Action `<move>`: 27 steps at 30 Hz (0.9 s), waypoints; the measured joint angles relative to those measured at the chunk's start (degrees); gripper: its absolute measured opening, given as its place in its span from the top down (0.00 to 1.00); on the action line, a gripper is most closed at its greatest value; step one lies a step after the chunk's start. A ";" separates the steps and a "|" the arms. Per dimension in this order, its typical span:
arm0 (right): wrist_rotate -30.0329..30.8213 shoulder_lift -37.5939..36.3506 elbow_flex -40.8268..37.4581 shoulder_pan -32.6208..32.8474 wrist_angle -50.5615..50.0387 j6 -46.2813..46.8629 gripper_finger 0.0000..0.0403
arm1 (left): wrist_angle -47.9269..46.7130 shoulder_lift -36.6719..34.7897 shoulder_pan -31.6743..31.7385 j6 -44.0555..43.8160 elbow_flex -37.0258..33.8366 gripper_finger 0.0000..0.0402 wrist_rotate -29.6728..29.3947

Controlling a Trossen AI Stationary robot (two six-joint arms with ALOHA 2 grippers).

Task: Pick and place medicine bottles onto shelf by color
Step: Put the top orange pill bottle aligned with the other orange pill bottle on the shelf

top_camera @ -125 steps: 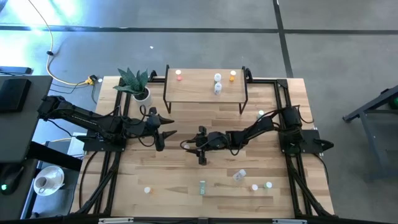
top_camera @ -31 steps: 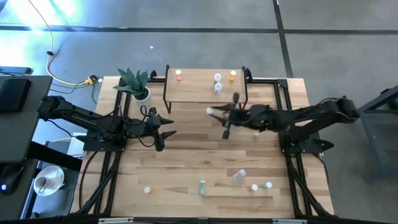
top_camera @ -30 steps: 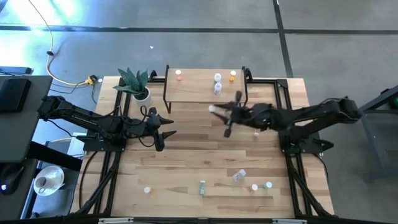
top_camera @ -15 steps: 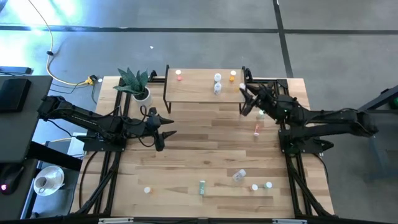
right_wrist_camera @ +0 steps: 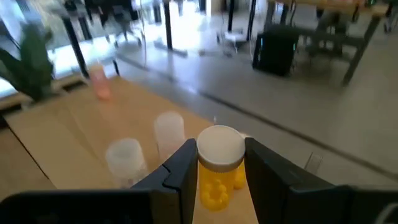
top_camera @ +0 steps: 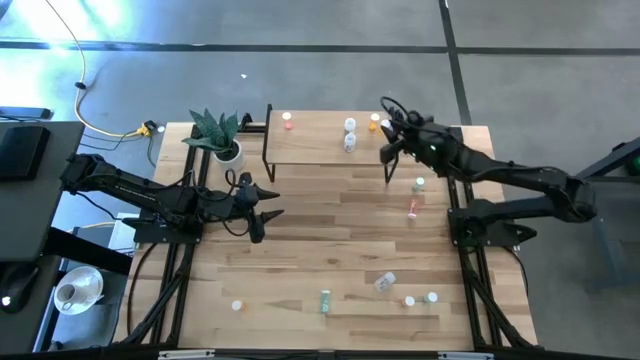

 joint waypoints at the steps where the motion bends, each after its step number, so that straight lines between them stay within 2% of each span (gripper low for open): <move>1: -0.90 1.14 0.73 -0.24 -0.88 0.33 0.74 | -0.02 0.00 0.01 0.00 0.00 0.44 0.00; 4: -2.92 4.02 1.24 -0.41 -0.63 0.35 0.74 | -0.04 0.00 0.01 0.00 0.00 0.44 0.00; 12: -2.74 9.08 -0.56 -0.37 3.12 0.86 0.74 | -0.07 0.00 0.00 0.01 0.00 0.44 0.02; 27: -1.09 9.16 -1.38 -0.11 2.08 0.96 0.74 | -0.07 0.00 0.00 0.00 0.00 0.44 0.02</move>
